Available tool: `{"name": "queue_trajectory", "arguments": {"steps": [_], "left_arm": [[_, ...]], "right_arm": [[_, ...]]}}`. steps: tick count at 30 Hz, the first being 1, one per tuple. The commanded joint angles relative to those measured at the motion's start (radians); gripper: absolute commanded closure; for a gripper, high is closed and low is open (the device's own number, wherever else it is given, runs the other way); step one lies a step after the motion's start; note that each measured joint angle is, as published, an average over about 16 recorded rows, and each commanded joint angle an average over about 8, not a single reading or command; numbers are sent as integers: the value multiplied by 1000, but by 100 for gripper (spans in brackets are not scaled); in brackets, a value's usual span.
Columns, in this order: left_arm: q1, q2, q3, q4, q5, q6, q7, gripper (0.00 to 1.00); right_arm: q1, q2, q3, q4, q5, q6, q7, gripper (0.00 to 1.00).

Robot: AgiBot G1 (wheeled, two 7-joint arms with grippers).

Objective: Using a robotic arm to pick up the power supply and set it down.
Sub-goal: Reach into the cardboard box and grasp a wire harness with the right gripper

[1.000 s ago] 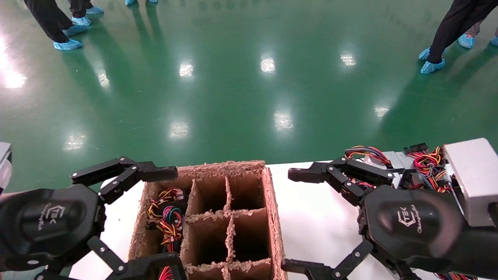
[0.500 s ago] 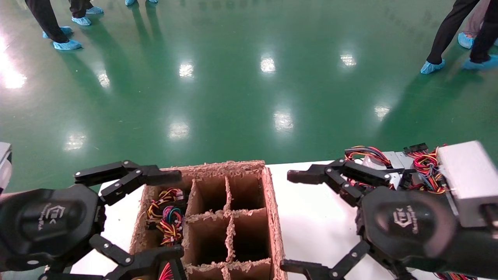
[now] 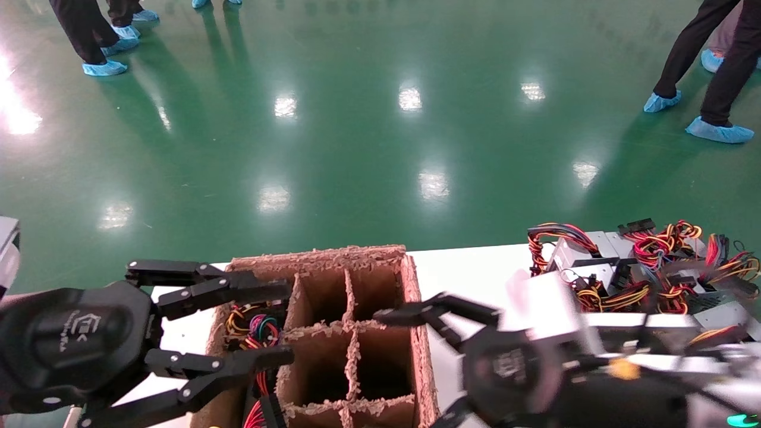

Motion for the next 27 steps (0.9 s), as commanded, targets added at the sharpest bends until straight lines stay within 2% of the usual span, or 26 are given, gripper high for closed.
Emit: {"name": "queue_trajectory", "arguments": {"steps": [1,14,23,25,27], "left_arm": [[0,0,0,0,0,0,0,100],[0,0,0,0,0,0,0,100],[0,0,0,0,0,0,0,100],[0,0,0,0,0,0,0,100],[0,0,0,0,0,0,0,100]], "right_arm": [[10,-33,-19,-7,-22,3,-3,0],[42,-207,-131,33,-139,48,35,0],[56,-317,-193,-41,-214,73,16,0],[62,-333,-200,-62,-221,69,9,7],[68,-345,-207,-79,-228,65,1,26]]}}
